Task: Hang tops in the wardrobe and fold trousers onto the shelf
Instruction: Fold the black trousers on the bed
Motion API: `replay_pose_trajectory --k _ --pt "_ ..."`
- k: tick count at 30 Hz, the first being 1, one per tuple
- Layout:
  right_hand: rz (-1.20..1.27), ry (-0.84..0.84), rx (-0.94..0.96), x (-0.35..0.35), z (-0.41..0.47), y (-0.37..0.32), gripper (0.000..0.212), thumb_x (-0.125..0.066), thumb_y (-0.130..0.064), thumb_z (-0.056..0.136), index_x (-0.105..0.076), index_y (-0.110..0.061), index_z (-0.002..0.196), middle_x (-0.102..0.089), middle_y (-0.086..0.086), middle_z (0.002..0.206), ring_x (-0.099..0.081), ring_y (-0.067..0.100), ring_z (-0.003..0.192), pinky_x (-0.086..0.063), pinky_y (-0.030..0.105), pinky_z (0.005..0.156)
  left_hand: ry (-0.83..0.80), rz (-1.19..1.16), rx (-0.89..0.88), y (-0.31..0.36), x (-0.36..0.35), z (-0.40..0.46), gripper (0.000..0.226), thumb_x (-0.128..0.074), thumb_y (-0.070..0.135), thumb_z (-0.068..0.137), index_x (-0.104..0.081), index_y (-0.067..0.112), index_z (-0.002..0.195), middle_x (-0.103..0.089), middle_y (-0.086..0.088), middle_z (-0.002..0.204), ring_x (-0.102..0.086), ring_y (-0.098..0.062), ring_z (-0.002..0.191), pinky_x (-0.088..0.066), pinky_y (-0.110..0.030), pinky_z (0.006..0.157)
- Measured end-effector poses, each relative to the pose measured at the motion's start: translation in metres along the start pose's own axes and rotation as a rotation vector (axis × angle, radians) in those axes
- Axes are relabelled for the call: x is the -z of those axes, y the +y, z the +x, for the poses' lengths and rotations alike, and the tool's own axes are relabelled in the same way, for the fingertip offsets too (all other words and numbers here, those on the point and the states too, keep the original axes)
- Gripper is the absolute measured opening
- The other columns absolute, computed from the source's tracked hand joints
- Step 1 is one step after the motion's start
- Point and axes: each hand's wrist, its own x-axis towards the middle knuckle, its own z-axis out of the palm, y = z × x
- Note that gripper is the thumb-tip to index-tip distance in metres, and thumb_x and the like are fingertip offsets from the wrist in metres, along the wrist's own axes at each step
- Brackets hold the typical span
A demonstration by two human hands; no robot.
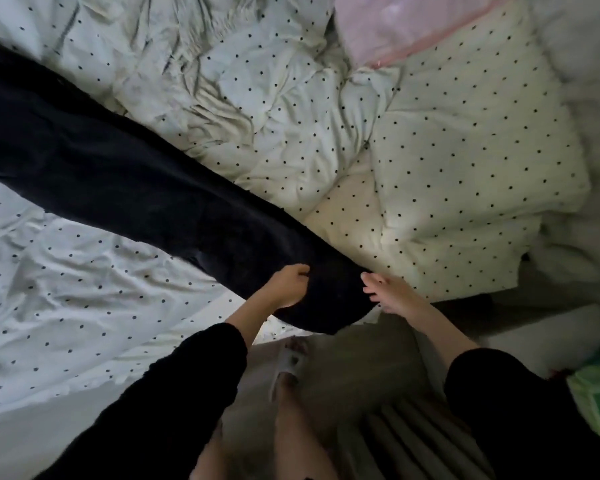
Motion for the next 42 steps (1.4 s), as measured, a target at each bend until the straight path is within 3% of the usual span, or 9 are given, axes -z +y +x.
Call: replay_pose_trajectory --k 4,8,11,16,21,25,30,34,42 --pt "-0.206 0.102 0.010 -0.020 0.036 0.022 0.059 -0.048 -0.043 0.095 -0.030 -0.018 0.145 -0.038 0.004 0.146 -0.042 0.024 0.130 -0.038 0.039 0.105 0.261 0.211 -0.099 -0.043 0.008 0.002 0.049 -0.041 0.009 0.094 -0.035 0.014 0.143 -0.042 -0.008 0.145 -0.039 -0.025 0.132 -0.031 -0.031 0.107" --pt "-0.645 0.308 0.092 -0.031 0.071 0.024 0.056 -0.041 -0.042 0.098 -0.025 -0.020 0.146 -0.027 0.006 0.152 -0.027 0.027 0.139 -0.033 0.051 0.105 0.375 0.739 -0.148 -0.076 0.011 0.005 0.063 -0.044 0.015 0.095 -0.015 0.022 0.150 -0.008 -0.002 0.158 0.000 -0.024 0.146 -0.007 -0.044 0.116" --pt "-0.738 0.360 0.116 -0.033 0.088 0.018 0.045 -0.043 -0.040 0.097 -0.042 -0.016 0.135 -0.046 0.007 0.136 -0.043 0.026 0.126 -0.033 0.048 0.100 0.363 0.964 -0.170 -0.092 0.008 0.019 0.071 -0.048 0.018 0.093 -0.007 0.026 0.151 0.006 -0.004 0.159 0.012 -0.030 0.144 0.002 -0.051 0.115" --pt "-0.499 0.400 0.067 -0.029 0.076 0.037 0.039 -0.044 -0.040 0.098 -0.058 -0.014 0.123 -0.065 0.008 0.110 -0.059 0.028 0.105 -0.038 0.041 0.095 0.351 1.101 -0.139 -0.098 -0.005 0.023 0.090 -0.079 0.013 0.063 -0.039 0.025 0.142 -0.027 -0.014 0.153 -0.020 -0.042 0.140 -0.024 -0.067 0.102" --pt "-0.508 0.382 -0.107 -0.007 0.071 0.039 0.039 -0.042 -0.041 0.099 -0.060 -0.013 0.120 -0.064 0.010 0.111 -0.057 0.029 0.106 -0.035 0.041 0.097 0.416 1.093 -0.190 -0.089 -0.006 0.013 0.095 -0.084 0.012 0.050 -0.047 0.022 0.137 -0.035 -0.017 0.148 -0.032 -0.041 0.136 -0.029 -0.072 0.093" --pt "-0.536 0.366 -0.127 -0.004 0.079 0.019 0.035 -0.043 -0.028 0.098 -0.049 -0.015 0.130 -0.055 0.008 0.128 -0.049 0.029 0.119 -0.025 0.047 0.107 0.494 0.912 -0.080 -0.089 0.024 0.015 0.088 -0.071 0.015 0.075 -0.023 0.023 0.149 -0.007 -0.019 0.156 -0.008 -0.042 0.142 -0.020 -0.063 0.107" --pt "-0.623 0.371 0.115 -0.037 0.076 -0.038 0.049 -0.041 -0.031 0.098 -0.034 -0.017 0.144 -0.039 0.007 0.146 -0.037 0.028 0.133 -0.021 0.053 0.111 0.211 0.763 -0.097 -0.106 0.068 0.009 0.069 -0.044 0.021 0.097 -0.001 0.027 0.151 0.013 -0.006 0.158 0.007 -0.028 0.145 -0.017 -0.046 0.116" --pt "-0.701 0.343 0.344 -0.078 0.072 -0.101 0.051 -0.037 -0.031 0.100 -0.026 -0.017 0.148 -0.026 0.010 0.154 -0.023 0.026 0.142 -0.017 0.048 0.115 0.293 0.691 -0.257 -0.113 0.097 -0.001 0.064 -0.043 0.016 0.097 -0.008 0.025 0.150 0.000 -0.004 0.159 -0.002 -0.024 0.146 -0.018 -0.040 0.117" --pt "-0.860 0.393 0.619 -0.175 0.069 -0.237 0.052 -0.032 -0.036 0.101 -0.023 -0.020 0.150 -0.016 0.008 0.158 -0.014 0.025 0.146 -0.014 0.056 0.113 0.414 0.718 -0.088 -0.182 0.208 -0.016 0.061 -0.036 0.029 0.101 0.000 0.028 0.150 0.010 -0.004 0.158 0.009 -0.026 0.145 -0.004 -0.046 0.116"
